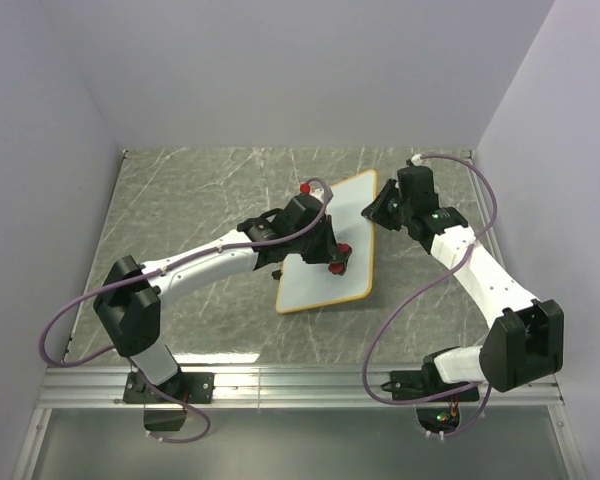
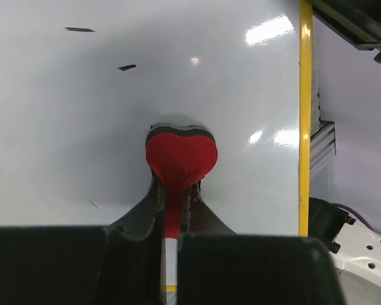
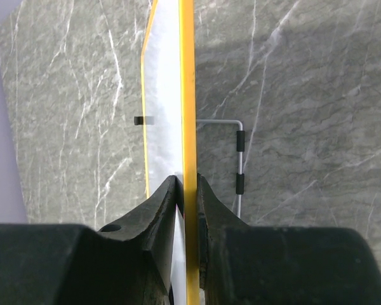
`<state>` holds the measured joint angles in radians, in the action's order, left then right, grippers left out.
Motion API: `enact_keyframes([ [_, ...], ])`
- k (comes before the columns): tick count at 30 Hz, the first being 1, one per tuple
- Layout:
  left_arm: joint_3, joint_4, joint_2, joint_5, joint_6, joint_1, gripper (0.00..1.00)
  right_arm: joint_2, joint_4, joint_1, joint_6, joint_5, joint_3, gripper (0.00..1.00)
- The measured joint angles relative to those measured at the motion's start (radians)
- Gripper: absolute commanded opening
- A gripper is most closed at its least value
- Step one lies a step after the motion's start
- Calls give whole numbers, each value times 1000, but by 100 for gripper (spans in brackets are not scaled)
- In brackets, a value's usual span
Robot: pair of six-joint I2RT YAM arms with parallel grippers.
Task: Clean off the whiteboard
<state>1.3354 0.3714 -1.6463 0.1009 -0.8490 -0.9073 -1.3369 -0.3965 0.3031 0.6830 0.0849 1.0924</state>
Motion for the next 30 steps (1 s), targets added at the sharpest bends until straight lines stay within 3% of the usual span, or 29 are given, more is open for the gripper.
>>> enact_keyframes([
  [5, -35, -37, 8, -6, -22, 1, 0, -5, 0, 0, -2, -8, 1, 0],
  [14, -311, -208, 116, -55, -89, 50, 0, -6, -1, 0, -8, -11, 1, 0],
  [19, -352, -224, 118, -64, -108, 87, 0, -8, 4, 0, -7, -10, 1, 0],
  [24, -262, -122, 76, -61, -81, 95, 0, -9, 11, 0, -6, -8, 1, 0],
  [30, 77, 33, -102, -44, -1, 98, 0, -9, 13, 0, 0, -6, 1, 0],
])
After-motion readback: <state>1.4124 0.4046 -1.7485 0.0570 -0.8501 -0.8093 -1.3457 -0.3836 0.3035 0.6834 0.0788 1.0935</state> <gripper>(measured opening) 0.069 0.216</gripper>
